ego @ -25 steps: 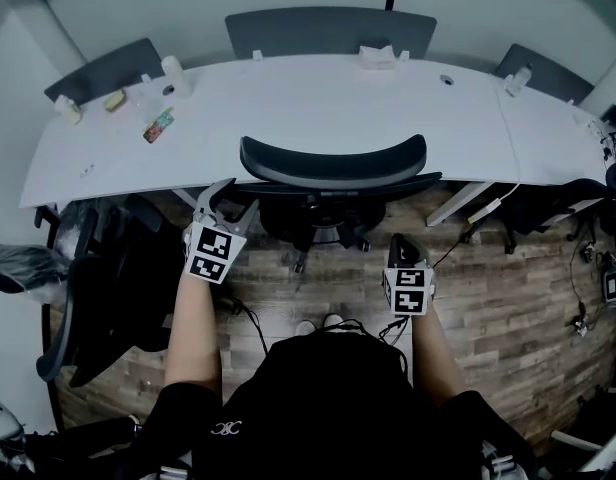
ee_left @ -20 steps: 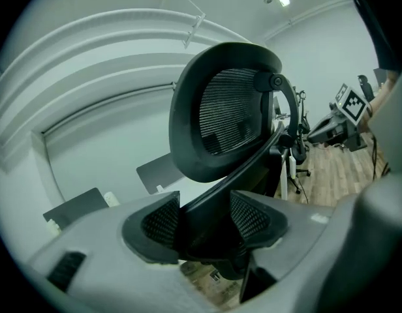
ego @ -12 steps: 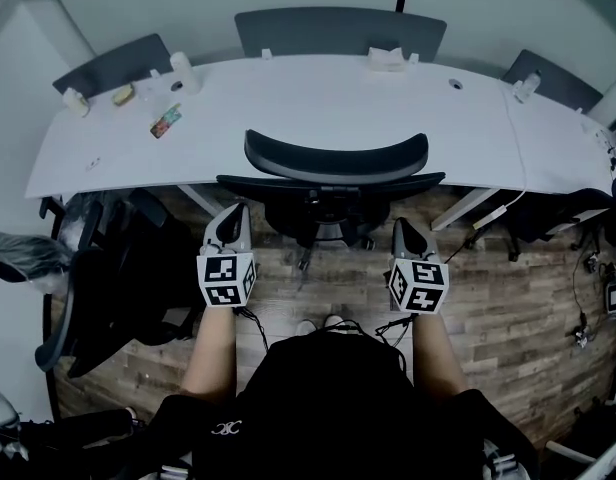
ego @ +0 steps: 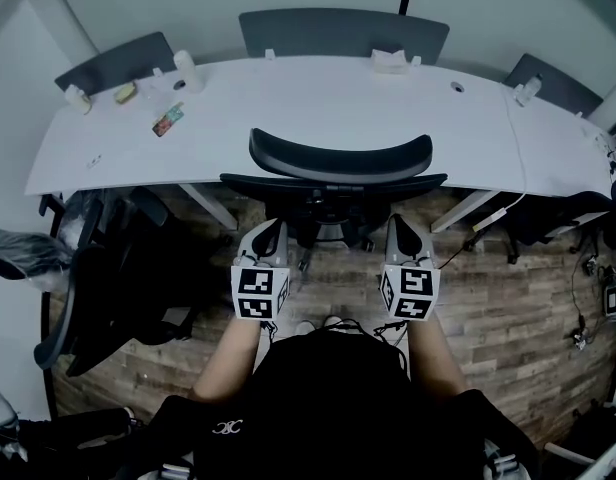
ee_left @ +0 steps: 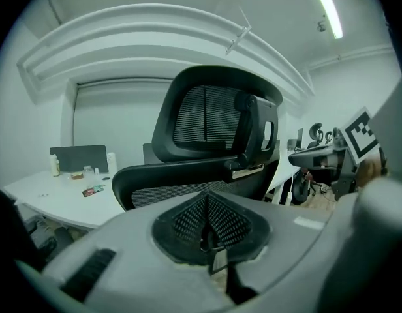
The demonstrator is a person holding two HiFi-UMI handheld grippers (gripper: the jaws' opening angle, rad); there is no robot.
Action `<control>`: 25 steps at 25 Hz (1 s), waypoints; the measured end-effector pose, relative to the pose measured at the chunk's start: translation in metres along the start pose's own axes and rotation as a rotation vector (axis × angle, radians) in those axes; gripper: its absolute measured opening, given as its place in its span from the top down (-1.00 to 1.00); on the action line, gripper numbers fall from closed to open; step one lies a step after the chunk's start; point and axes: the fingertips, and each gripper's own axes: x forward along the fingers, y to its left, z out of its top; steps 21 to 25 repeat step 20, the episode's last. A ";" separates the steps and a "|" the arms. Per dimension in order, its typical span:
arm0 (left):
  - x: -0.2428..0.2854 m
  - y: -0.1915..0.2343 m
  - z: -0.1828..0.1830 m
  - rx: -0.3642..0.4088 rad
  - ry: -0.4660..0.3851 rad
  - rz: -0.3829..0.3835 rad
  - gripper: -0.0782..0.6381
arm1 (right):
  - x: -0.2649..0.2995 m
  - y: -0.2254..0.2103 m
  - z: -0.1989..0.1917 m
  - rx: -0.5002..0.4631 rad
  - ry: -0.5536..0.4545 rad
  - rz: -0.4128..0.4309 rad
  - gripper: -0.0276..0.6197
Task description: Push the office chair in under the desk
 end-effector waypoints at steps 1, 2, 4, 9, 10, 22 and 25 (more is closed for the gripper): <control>0.001 -0.002 0.000 0.002 0.000 -0.005 0.77 | 0.000 0.001 0.001 -0.005 -0.002 0.000 0.90; 0.001 -0.004 0.001 0.004 0.000 -0.010 0.77 | -0.001 0.003 0.002 -0.007 -0.004 0.002 0.90; 0.002 -0.009 0.001 0.010 0.001 -0.022 0.77 | -0.002 0.005 0.003 -0.008 -0.007 0.006 0.90; 0.001 -0.016 0.000 0.015 0.000 -0.041 0.77 | -0.002 0.014 0.002 0.011 -0.012 0.037 0.90; 0.001 -0.016 0.000 0.016 0.000 -0.041 0.77 | -0.003 0.015 0.002 0.014 -0.013 0.040 0.90; -0.004 -0.022 -0.004 0.040 0.014 -0.052 0.77 | -0.007 0.020 0.004 0.002 -0.019 0.044 0.90; -0.004 -0.022 -0.004 0.040 0.014 -0.052 0.77 | -0.007 0.020 0.004 0.002 -0.019 0.044 0.90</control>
